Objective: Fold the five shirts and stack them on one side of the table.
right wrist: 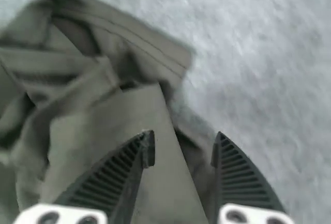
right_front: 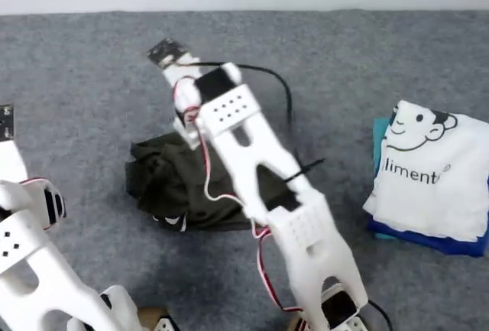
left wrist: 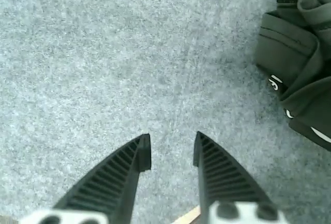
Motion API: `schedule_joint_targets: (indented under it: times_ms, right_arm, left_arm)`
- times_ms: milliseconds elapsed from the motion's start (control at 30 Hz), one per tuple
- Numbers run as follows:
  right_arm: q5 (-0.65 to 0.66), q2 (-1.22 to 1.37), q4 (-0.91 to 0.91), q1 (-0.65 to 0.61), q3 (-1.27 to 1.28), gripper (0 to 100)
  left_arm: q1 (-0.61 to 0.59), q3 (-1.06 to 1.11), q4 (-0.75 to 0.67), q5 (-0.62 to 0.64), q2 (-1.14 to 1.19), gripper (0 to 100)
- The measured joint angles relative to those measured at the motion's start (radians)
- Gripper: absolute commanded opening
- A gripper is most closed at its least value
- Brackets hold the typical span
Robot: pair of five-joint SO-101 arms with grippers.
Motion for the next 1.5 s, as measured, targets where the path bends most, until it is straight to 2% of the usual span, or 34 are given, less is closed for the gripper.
schedule_joint_targets:
  times_ms: [267,333,433,500,667,1000,1267,1433,1500]
  right_arm:
    - [0.0,0.198,0.0,-0.054,-0.138,19.1]
    - [0.0,0.245,0.0,-0.054,-0.138,13.5]
    - [0.0,0.282,0.0,-0.052,-0.138,0.0]
    - [0.0,0.282,0.005,-0.048,-0.138,2.7]
    - [0.0,0.256,0.089,-0.028,-0.19,0.9]
    - [0.077,-0.029,0.103,0.058,-0.215,0.9]
    - [0.08,-0.287,0.103,0.087,0.13,1.7]
    - [0.08,-0.299,0.103,0.106,0.275,18.8]
    - [0.046,-0.305,0.103,0.11,0.279,20.9]
  left_arm:
    - [0.002,0.0,0.0,0.0,0.0,14]
    - [0.002,0.0,0.0,0.0,0.0,14]
    - [0.002,0.0,0.0,-0.005,0.0,14]
    - [0.002,0.0,0.0,-0.005,0.0,14]
    - [0.002,0.0,0.0,-0.006,0.0,14]
    - [0.002,0.0,0.0,-0.006,0.0,14]
    - [0.005,0.0,-0.025,-0.006,0.0,14]
    - [0.078,0.044,-0.028,-0.006,-0.002,14]
    - [0.109,0.069,-0.028,-0.006,-0.002,14]
